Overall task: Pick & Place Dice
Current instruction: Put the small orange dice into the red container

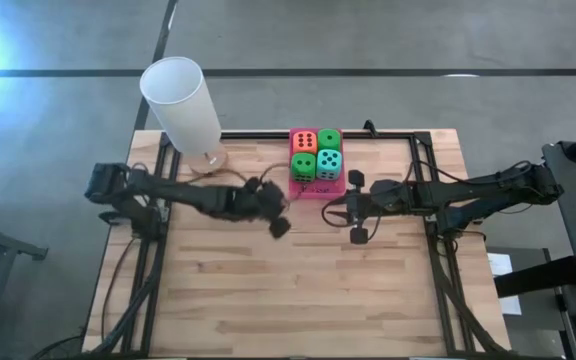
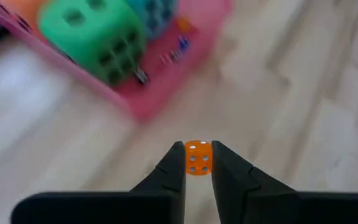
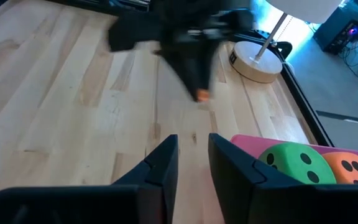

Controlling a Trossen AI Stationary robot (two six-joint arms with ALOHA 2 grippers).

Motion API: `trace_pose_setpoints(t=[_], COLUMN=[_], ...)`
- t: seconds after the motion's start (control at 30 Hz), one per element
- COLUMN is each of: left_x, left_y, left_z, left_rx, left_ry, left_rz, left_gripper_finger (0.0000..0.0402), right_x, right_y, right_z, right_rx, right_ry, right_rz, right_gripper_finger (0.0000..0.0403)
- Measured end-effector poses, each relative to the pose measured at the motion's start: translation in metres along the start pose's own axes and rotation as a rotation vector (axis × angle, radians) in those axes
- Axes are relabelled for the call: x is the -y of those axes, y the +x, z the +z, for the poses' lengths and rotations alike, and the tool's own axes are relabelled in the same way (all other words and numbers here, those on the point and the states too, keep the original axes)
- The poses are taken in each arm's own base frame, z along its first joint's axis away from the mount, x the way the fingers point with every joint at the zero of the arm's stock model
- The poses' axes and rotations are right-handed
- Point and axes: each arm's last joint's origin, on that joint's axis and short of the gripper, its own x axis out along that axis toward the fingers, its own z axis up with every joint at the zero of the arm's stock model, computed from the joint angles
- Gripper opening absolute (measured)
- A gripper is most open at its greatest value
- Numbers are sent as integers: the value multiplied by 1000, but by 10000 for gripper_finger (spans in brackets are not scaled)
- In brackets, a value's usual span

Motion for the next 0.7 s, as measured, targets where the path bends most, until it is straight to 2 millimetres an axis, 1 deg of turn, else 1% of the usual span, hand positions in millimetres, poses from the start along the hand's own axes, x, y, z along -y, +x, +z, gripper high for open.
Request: trace_pose_setpoints(t=[0.13,0.27,0.33,0.47,0.57,0.7], left_x=[-24,-41,-45,-52,-59,-66], left_y=[16,36,47,66,72,77], left_z=[21,31,33,29,31,30], left_rx=[87,119,136,134,139,127], left_ry=[-13,-37,-36,-10,-21,-46], left_rz=[19,-11,-21,1,18,35], left_gripper_finger=[50,50,51,51,53,72], right_x=[0,0,0,0,0,0], right_y=[0,0,0,0,0,0], right_z=[0,0,0,0,0,0], right_rx=[0,0,1,1,1,2], right_ry=[0,-19,-19,-19,-19,-18], right_rz=[-1,-2,-2,-1,-1,-1], right_gripper_finger=[79,75,73,74,78,83])
